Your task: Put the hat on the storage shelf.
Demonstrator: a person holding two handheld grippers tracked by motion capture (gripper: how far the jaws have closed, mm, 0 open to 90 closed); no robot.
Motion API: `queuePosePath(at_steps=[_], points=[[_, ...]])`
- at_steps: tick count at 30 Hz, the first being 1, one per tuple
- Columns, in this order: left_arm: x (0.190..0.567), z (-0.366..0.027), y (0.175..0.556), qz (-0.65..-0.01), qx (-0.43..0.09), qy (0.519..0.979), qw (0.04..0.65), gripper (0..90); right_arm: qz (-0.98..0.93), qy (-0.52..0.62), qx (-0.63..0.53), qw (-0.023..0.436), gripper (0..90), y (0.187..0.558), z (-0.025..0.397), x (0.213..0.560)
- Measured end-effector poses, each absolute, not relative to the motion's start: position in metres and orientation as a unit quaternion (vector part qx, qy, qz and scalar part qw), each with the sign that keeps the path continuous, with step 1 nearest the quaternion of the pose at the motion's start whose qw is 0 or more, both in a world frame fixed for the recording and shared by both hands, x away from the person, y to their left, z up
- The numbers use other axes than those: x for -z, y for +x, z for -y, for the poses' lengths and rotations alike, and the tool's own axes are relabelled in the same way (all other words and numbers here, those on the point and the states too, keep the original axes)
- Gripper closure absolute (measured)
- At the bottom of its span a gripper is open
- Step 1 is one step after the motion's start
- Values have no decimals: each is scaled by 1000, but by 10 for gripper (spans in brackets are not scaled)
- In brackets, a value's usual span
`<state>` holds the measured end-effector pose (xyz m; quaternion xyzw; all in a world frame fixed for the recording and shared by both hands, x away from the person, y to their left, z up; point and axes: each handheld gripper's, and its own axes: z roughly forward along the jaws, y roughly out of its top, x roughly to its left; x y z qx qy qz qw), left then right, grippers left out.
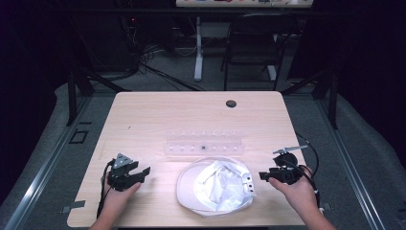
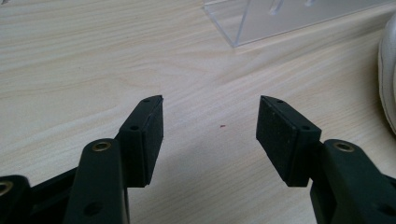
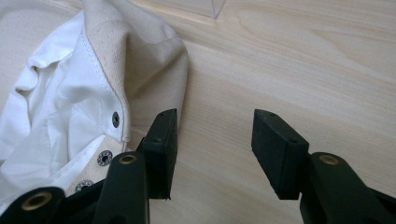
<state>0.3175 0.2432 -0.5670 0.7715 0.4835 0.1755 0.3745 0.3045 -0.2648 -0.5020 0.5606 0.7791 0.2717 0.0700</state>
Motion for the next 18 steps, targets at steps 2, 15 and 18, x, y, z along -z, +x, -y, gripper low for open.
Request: queuePosePath(at_steps=[2, 15, 18], points=[[567, -243, 317, -483, -175, 772, 375, 420, -779, 560, -273, 67, 526, 305, 264, 502], [567, -244, 318, -482, -177, 771, 377, 424, -783, 571, -246, 26, 527, 314, 257, 486], [567, -244, 318, -482, -178, 771, 377, 424, -785, 570, -242, 6, 526, 316, 253, 484]])
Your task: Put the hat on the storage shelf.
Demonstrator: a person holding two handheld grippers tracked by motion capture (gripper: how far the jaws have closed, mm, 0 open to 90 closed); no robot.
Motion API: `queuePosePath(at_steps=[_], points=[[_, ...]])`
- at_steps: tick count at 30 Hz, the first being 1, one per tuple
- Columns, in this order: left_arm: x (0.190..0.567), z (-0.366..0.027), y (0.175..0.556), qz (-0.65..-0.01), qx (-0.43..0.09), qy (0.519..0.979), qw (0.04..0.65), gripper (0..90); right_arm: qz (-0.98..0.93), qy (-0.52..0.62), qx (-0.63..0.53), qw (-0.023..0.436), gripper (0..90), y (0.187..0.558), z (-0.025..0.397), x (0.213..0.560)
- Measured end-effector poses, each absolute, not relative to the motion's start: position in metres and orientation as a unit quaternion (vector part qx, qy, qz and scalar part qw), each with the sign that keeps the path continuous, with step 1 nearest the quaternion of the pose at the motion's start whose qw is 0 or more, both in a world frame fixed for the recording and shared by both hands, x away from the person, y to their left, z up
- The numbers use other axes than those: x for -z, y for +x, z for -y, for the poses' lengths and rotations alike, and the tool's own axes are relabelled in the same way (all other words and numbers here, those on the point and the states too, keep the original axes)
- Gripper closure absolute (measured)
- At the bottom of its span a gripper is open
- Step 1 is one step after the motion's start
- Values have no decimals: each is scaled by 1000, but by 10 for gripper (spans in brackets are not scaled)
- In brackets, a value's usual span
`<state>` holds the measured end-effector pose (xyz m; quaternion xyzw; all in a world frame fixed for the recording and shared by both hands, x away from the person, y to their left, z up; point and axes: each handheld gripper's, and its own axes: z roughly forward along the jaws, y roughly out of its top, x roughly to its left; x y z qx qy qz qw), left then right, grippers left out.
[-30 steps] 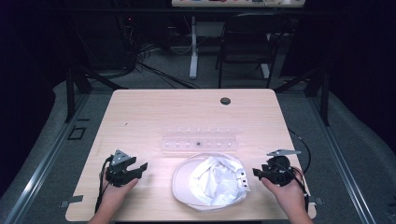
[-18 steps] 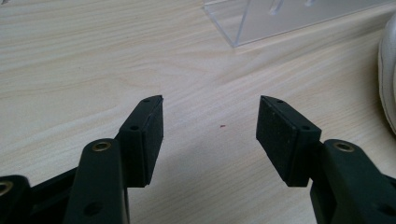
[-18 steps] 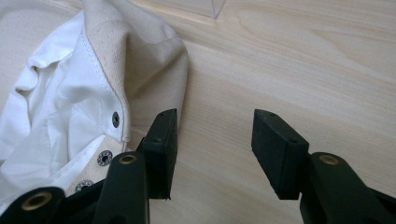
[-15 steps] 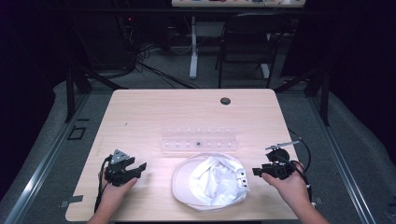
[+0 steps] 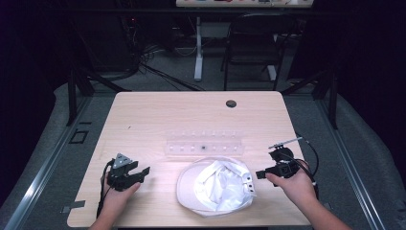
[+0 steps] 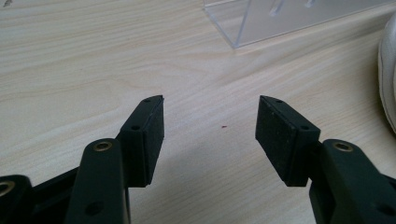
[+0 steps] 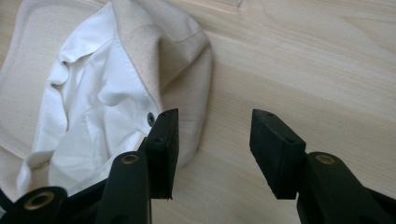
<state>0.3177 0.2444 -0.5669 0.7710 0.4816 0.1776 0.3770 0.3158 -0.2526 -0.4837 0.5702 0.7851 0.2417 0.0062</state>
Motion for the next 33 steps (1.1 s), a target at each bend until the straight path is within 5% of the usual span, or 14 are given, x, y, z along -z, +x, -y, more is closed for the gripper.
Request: queuePosePath(at_steps=[19, 33], points=[[566, -241, 316, -472, -190, 777, 371, 424, -785, 569, -223, -97, 513, 323, 233, 492], [566, -239, 316, -468, -195, 779, 368, 424, -755, 598, -234, -132, 515, 320, 221, 516]])
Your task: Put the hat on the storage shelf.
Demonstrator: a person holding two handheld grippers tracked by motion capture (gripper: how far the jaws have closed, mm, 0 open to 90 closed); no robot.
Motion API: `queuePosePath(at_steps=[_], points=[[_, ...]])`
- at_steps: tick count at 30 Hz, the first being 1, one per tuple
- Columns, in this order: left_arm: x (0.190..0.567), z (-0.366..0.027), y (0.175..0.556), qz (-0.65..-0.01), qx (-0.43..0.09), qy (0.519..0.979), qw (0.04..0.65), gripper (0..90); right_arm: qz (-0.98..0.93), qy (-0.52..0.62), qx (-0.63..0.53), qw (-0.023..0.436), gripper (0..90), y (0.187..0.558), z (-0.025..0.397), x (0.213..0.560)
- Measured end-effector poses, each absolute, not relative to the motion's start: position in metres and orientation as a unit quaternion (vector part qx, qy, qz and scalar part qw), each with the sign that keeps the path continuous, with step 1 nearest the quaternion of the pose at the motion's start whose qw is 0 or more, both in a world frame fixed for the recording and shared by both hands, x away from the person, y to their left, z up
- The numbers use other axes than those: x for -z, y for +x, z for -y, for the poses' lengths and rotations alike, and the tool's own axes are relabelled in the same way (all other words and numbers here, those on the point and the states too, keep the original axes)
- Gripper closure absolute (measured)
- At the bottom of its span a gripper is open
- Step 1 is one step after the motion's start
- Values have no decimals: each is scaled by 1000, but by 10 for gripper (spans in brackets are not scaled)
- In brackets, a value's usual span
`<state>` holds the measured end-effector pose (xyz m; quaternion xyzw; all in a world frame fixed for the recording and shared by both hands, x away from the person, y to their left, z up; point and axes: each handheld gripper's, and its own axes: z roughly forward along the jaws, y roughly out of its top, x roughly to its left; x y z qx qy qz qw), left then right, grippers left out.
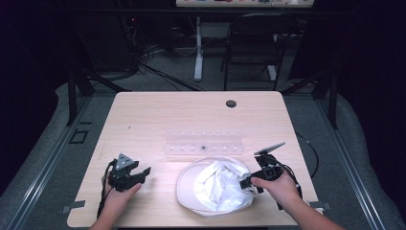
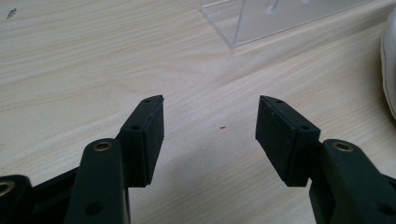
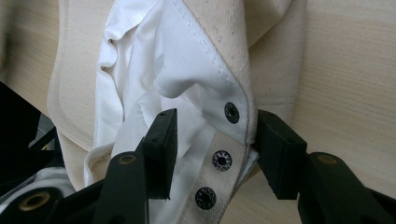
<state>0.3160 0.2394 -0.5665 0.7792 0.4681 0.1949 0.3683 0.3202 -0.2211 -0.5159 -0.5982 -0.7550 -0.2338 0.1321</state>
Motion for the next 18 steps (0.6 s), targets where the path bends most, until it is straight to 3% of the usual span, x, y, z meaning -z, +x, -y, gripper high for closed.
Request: queuePosePath(at_steps=[12, 18], points=[[567, -239, 316, -469, -195, 778, 369, 424, 744, -605, 235, 157, 530, 322, 220, 525], [567, -238, 316, -470, -196, 778, 368, 424, 745, -602, 248, 150, 599, 323, 221, 513]])
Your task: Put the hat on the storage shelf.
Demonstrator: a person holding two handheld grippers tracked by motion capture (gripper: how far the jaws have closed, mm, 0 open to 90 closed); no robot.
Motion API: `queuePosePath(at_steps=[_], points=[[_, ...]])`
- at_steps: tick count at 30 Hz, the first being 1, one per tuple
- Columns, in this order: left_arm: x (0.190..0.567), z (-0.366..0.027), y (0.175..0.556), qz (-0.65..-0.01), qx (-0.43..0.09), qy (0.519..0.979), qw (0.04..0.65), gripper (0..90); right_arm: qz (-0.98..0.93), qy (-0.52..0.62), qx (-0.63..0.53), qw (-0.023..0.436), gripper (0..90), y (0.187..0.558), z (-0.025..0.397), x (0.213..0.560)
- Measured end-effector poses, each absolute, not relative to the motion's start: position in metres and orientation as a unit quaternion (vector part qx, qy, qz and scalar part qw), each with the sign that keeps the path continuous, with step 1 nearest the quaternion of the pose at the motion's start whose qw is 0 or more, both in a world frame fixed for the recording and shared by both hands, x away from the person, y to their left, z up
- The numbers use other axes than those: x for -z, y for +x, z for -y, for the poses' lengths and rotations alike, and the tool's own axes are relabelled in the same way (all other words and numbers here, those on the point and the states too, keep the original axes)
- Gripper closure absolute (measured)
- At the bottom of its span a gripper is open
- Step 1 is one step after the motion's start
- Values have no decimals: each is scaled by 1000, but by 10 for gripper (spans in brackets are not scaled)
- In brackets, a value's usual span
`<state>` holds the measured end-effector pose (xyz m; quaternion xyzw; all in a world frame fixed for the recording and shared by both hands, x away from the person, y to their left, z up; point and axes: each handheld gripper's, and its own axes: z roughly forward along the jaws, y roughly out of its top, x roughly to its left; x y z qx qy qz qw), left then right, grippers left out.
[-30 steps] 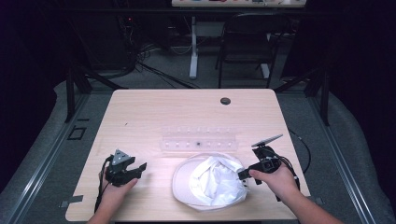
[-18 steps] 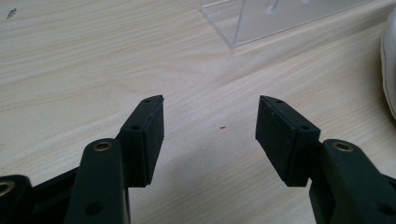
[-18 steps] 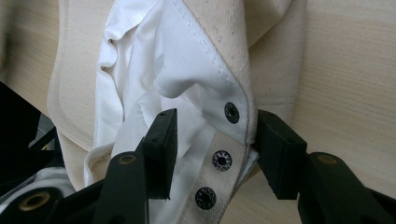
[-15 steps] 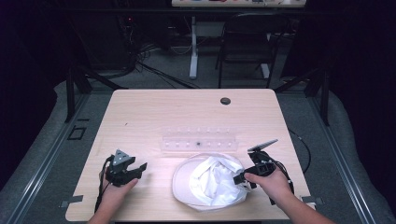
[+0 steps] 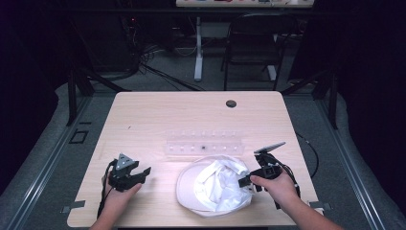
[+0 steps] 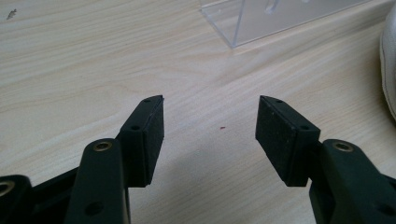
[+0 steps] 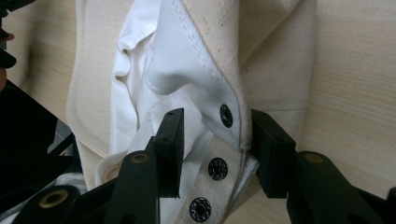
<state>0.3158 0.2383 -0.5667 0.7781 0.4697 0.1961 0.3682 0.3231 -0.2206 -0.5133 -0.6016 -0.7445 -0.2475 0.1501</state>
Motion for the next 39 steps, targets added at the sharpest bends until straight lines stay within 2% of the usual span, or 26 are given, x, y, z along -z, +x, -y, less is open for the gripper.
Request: queuePosePath(at_steps=[12, 16, 26, 35, 39], points=[[567, -239, 316, -470, -197, 779, 367, 424, 737, -604, 254, 168, 784, 328, 214, 502], [567, -239, 316, -468, -198, 779, 367, 424, 742, -601, 242, 173, 802, 329, 211, 501], [567, -239, 316, -468, -198, 779, 367, 424, 741, -612, 230, 153, 813, 333, 210, 489], [566, -239, 316, -470, -197, 778, 367, 425, 753, -618, 204, 96, 818, 336, 208, 471], [567, -239, 316, -470, -197, 778, 367, 425, 761, -616, 183, 92, 822, 339, 210, 466]])
